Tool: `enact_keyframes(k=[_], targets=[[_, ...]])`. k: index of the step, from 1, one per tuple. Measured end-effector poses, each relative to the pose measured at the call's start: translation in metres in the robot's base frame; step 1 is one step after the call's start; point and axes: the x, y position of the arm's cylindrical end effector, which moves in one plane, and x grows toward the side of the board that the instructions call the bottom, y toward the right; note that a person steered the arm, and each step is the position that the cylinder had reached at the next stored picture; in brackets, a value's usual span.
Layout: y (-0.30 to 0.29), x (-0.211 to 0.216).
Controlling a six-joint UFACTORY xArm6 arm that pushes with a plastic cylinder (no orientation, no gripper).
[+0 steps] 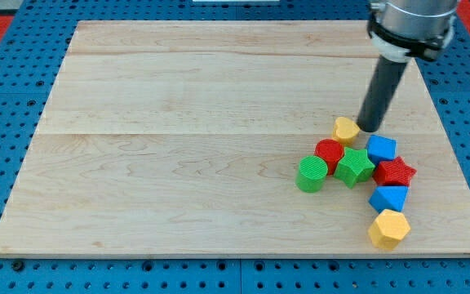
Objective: Push the yellow heart into the green star
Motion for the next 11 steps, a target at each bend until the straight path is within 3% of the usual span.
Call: enact_keyframes(k=[2,4,5,6,7,8,11], targets=[[0.038,0.019],[0.008,0.029],[0.011,-0.007],[-0.036,-0.033],[-0.054,0.016],[-0.046,0.03],[-0.046,-0.117]])
